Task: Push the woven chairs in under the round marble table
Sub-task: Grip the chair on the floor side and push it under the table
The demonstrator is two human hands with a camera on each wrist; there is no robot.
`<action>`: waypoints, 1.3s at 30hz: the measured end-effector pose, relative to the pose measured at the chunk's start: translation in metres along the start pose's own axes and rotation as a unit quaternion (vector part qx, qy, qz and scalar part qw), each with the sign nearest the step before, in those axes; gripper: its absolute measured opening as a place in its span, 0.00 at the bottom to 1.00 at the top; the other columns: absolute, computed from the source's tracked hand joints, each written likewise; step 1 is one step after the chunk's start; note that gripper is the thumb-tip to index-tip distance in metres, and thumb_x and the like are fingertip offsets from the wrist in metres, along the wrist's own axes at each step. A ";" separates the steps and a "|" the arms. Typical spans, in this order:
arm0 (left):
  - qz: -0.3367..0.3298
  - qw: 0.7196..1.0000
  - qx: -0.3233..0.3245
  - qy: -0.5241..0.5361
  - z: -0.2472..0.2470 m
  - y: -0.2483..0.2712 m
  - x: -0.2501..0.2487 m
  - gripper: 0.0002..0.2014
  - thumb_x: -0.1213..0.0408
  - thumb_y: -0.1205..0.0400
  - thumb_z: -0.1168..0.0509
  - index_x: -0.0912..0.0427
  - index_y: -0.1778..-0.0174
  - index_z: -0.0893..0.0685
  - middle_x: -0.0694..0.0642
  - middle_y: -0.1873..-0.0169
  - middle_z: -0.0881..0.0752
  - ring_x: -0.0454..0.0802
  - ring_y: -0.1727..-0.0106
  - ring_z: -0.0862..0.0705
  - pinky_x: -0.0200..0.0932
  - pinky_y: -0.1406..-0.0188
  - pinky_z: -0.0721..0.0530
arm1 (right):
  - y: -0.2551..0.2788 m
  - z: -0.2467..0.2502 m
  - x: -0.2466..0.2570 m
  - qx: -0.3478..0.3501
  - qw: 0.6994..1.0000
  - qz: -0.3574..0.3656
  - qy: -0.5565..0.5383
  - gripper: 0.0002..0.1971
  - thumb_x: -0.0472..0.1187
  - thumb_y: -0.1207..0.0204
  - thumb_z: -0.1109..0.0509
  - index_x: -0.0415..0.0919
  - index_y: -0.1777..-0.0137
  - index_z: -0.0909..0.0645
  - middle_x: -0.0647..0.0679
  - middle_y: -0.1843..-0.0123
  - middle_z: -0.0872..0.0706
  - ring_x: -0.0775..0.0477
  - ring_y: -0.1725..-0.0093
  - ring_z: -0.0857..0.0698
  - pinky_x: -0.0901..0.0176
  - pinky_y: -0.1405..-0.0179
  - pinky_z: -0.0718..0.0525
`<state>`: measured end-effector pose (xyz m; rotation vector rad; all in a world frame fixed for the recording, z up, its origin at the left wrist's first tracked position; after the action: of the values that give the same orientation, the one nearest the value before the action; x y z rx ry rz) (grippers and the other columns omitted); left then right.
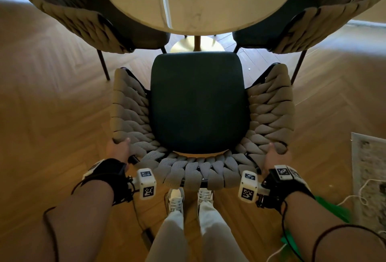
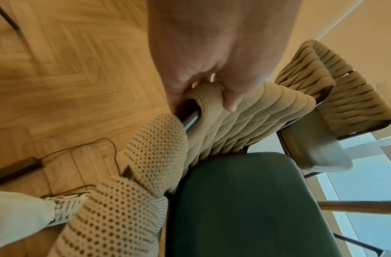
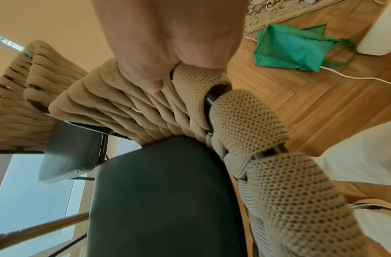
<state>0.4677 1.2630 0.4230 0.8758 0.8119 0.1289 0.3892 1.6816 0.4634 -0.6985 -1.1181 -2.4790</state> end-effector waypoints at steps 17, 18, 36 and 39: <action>-0.049 0.994 0.055 -0.085 0.037 -0.072 -0.066 0.30 0.57 0.16 0.32 0.56 0.19 0.33 0.62 0.27 0.22 0.68 0.34 0.18 0.71 0.36 0.17 | 0.053 -0.052 -0.012 -0.004 1.000 -0.020 -0.010 0.38 0.49 0.18 0.32 0.42 0.13 0.45 0.39 0.14 0.35 0.32 0.18 0.33 0.38 0.18 0.35; -0.050 0.993 0.058 -0.087 0.036 -0.071 -0.067 0.29 0.57 0.16 0.32 0.56 0.20 0.32 0.62 0.29 0.21 0.68 0.35 0.18 0.72 0.36 0.16 | 0.051 -0.053 -0.011 -0.006 1.000 -0.024 -0.006 0.38 0.49 0.18 0.32 0.42 0.13 0.45 0.38 0.14 0.35 0.31 0.18 0.33 0.37 0.19 0.35; -0.081 0.989 0.041 -0.113 0.032 -0.098 -0.089 0.30 0.53 0.21 0.31 0.56 0.22 0.28 0.61 0.29 0.19 0.69 0.35 0.17 0.71 0.35 0.17 | 0.055 -0.065 0.006 0.010 0.999 -0.028 0.027 0.38 0.53 0.18 0.35 0.46 0.12 0.47 0.39 0.13 0.37 0.31 0.17 0.35 0.36 0.18 0.37; -0.083 0.987 0.039 -0.129 0.033 -0.102 -0.092 0.33 0.51 0.23 0.30 0.56 0.22 0.29 0.63 0.28 0.20 0.70 0.33 0.18 0.71 0.34 0.18 | 0.058 -0.067 0.005 0.007 1.000 -0.018 0.024 0.38 0.52 0.18 0.34 0.45 0.12 0.47 0.39 0.13 0.38 0.32 0.16 0.35 0.38 0.17 0.38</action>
<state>0.4041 1.1372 0.4151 0.8726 0.6473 -0.1616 0.3932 1.5934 0.4631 -0.6163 -1.1393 -2.5005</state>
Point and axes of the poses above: each hand's wrist, its own y-axis away from the middle knuckle, its own z-axis out of the back of the hand, x = y × z, the point moved 1 cm from there along -y, towards the middle knuckle
